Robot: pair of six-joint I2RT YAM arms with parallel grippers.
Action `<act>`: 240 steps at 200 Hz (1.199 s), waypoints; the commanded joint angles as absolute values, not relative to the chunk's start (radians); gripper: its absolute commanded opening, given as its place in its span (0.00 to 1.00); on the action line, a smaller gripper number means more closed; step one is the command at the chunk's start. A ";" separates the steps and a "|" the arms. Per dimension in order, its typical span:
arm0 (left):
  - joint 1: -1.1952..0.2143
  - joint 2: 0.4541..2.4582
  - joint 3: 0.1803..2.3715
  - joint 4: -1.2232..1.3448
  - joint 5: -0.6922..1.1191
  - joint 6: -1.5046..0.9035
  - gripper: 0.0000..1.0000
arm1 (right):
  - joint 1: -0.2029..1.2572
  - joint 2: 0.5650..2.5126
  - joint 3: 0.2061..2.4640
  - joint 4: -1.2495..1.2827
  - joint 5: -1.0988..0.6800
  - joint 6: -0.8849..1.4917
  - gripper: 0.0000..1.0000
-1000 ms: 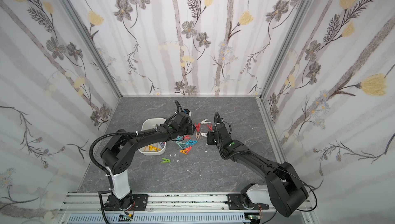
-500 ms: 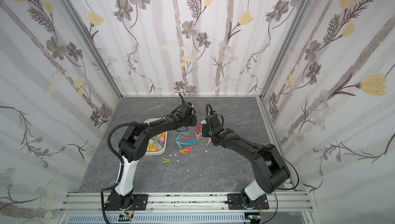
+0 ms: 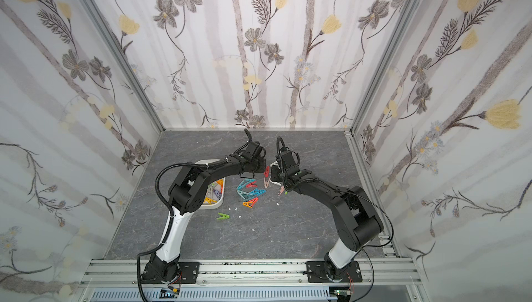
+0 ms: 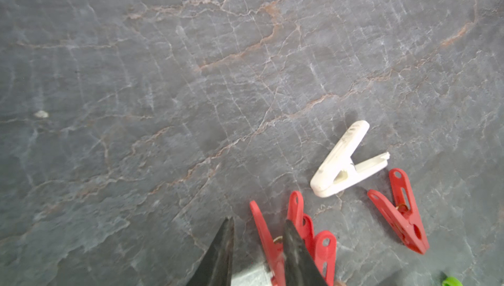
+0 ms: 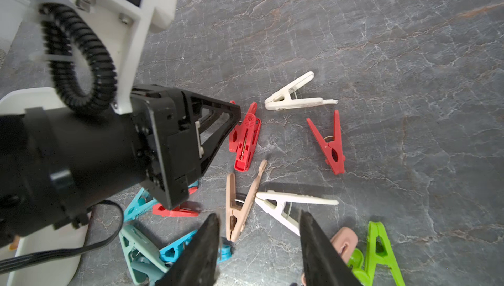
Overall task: Put the clothespins into the storage box
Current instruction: Pick up the clothespin from the center of the board, then place the clothespin in the storage box.
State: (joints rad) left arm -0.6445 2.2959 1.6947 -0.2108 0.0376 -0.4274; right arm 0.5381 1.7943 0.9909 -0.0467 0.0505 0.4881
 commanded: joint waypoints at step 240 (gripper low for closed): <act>-0.303 1.451 0.907 -0.213 -0.058 -0.403 0.01 | 0.680 1.839 1.080 -0.058 0.008 0.575 0.48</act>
State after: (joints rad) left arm -0.3477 1.4628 0.9596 -0.2203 -0.0357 -0.4225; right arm 0.6563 1.7973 1.0397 -0.0566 0.0082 0.5575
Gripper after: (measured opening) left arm 0.052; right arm 0.477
